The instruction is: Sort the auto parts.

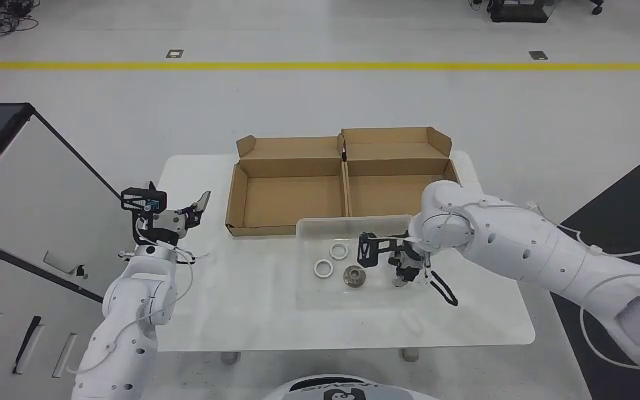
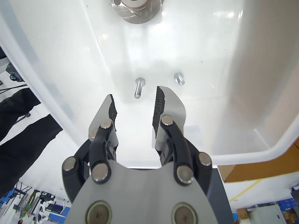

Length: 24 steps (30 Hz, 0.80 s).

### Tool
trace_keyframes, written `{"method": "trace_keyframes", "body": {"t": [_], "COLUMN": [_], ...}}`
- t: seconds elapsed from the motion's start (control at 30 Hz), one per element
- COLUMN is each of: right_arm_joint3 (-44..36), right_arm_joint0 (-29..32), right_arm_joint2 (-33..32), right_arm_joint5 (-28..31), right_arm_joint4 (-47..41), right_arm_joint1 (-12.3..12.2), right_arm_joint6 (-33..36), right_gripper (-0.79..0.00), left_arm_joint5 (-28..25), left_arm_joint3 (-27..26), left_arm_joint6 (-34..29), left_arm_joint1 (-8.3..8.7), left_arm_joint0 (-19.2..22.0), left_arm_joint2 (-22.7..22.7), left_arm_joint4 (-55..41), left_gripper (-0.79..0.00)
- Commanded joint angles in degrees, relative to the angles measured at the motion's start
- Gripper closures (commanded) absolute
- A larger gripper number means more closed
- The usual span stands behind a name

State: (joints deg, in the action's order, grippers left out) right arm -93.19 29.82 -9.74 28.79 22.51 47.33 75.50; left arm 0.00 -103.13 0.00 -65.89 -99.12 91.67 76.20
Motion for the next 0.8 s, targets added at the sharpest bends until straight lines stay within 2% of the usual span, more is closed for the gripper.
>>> {"method": "trace_keyframes", "body": {"t": [0.0, 0.47, 0.77], "right_arm_joint3": [0.16, 0.82, 1.53], "right_arm_joint0": [0.12, 0.9, 1.55], "right_arm_joint2": [0.0, 0.0, 0.0], "right_arm_joint5": [-0.08, -0.78, -0.44], "right_arm_joint4": [-0.03, 0.07, 0.23], "right_arm_joint1": [0.19, 0.85, 1.13], "right_arm_joint6": [0.08, 0.78, 0.44], "right_gripper": [-0.366, -0.296, -0.296], "left_arm_joint5": [0.0, 0.0, 0.0], "left_arm_joint3": [0.0, 0.0, 0.0], "left_arm_joint6": [0.0, 0.0, 0.0], "left_arm_joint1": [0.0, 0.0, 0.0], "left_arm_joint0": [0.0, 0.0, 0.0], "left_arm_joint2": [0.0, 0.0, 0.0], "left_arm_joint4": [0.0, 0.0, 0.0], "left_gripper": [-0.785, -0.785, -0.785]}}
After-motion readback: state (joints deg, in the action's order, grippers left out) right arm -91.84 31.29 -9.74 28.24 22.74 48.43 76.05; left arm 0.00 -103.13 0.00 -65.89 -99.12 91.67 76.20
